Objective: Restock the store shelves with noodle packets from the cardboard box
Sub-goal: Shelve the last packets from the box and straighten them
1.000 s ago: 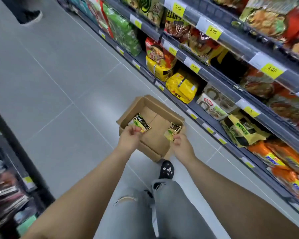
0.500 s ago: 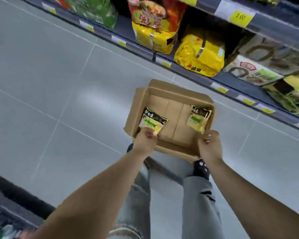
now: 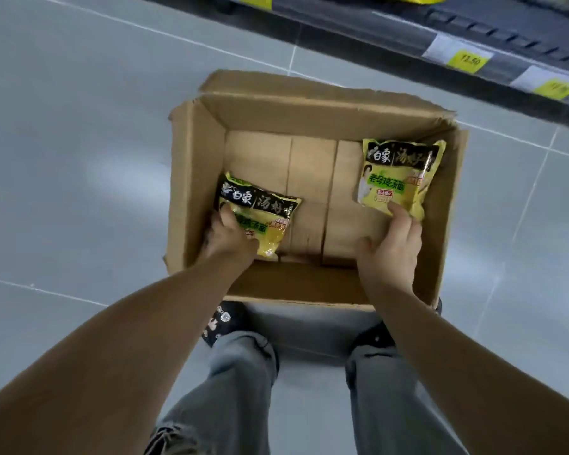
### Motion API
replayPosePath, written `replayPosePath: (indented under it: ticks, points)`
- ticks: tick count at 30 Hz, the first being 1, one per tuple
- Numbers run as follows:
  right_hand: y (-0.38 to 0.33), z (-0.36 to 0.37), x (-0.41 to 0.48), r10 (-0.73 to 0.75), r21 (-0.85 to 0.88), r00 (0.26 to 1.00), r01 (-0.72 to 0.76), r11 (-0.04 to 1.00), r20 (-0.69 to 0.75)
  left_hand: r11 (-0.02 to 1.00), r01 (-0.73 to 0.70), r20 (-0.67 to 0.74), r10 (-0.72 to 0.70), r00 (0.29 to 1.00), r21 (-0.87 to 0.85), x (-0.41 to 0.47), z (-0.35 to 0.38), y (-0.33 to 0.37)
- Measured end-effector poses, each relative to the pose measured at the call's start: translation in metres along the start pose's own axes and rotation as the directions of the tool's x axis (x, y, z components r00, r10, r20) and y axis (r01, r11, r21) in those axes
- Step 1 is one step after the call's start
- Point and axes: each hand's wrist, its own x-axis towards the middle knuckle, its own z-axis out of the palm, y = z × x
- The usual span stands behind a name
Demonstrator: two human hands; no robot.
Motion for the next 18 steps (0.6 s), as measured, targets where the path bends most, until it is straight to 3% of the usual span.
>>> replayPosePath:
  ticks: [2, 6, 10, 12, 15, 18]
  points:
    - [0.012, 0.008, 0.009, -0.026, -0.033, 0.999, 0.025, 0.999, -0.042, 0.996, 0.044, -0.057, -0.049, 0.997, -0.079, 0.014, 0.017, 0.002]
    - [0.03, 0.011, 0.031, -0.027, -0.058, 0.981, 0.016, 0.998, -0.192, 0.945, 0.253, -0.097, -0.277, 0.956, -0.207, 0.038, 0.03, 0.015]
    - [0.034, 0.007, 0.055, -0.05, 0.024, 0.972, 0.057, 0.998, -0.228, 0.937, 0.343, 0.021, -0.342, 0.939, -0.063, 0.046, 0.031, 0.026]
    - [0.03, 0.009, 0.068, -0.021, 0.083, 0.974, 0.041, 0.996, -0.224, 0.953, 0.289, 0.014, -0.289, 0.957, -0.088, 0.044, 0.035, 0.032]
    - [0.02, 0.019, 0.091, 0.124, 0.066, 0.966, -0.112, 0.992, -0.227, 0.931, 0.142, 0.03, -0.14, 0.99, -0.337, 0.038, 0.039, 0.04]
    - [0.014, 0.031, 0.109, 0.249, 0.021, 0.95, -0.25, 0.968, -0.187, 0.943, -0.004, 0.002, 0.005, 1.0, -0.332, 0.027, 0.034, 0.048]
